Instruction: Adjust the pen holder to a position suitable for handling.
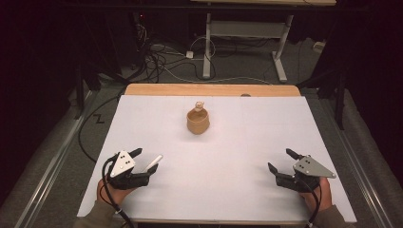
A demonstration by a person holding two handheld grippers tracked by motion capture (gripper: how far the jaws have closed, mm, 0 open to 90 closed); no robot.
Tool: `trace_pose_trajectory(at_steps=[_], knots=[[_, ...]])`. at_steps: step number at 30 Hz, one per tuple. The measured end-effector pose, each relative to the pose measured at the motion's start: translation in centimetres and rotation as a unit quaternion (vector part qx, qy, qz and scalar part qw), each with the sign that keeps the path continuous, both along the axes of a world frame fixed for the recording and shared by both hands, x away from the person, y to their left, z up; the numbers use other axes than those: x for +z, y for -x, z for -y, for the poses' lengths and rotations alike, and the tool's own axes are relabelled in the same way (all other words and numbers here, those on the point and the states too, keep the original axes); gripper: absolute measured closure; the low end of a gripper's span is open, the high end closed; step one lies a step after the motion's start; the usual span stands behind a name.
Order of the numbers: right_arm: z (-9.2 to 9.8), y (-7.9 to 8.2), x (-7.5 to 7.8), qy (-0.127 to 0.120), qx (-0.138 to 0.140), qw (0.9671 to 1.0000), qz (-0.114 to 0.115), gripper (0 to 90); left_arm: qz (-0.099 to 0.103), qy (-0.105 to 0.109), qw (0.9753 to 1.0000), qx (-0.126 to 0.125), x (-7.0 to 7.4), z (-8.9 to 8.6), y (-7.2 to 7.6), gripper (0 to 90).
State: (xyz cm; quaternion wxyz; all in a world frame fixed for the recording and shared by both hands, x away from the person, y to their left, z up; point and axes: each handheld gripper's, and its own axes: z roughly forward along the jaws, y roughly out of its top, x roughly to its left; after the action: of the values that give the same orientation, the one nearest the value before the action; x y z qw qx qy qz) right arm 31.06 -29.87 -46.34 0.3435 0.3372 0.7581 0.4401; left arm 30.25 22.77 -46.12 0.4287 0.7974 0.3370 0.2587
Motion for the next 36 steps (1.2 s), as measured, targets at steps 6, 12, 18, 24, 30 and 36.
trace_pose_trajectory(at_steps=[6,12,18,24,30,36], knots=[[-0.2,0.1,-0.1,0.002,0.005,1.0000,-0.006,19.5,0.000,-0.003,1.0000,-0.002,0.0,0.2,0.2,20.5],[-0.6,0.3,0.1,0.009,0.010,0.9999,-0.003,19.5,-0.010,0.001,0.9999,-0.006,0.1,0.0,-0.1,28.3],[-0.8,0.2,-0.1,0.009,0.014,0.9998,-0.010,19.5,-0.016,0.003,0.9993,-0.035,1.2,1.2,-1.3,30.8],[-0.9,0.2,-0.3,0.005,0.018,0.9996,-0.021,19.5,-0.019,0.001,0.9965,-0.081,3.1,4.2,-4.1,34.9],[-0.9,0.1,-0.5,0.011,0.022,0.9994,-0.025,19.5,-0.023,0.009,0.9930,-0.116,4.4,8.1,-8.8,37.7],[-0.8,0.3,-0.5,0.012,0.021,0.9994,-0.026,19.5,-0.025,-0.023,0.9913,-0.127,4.8,12.0,-12.8,38.8]])
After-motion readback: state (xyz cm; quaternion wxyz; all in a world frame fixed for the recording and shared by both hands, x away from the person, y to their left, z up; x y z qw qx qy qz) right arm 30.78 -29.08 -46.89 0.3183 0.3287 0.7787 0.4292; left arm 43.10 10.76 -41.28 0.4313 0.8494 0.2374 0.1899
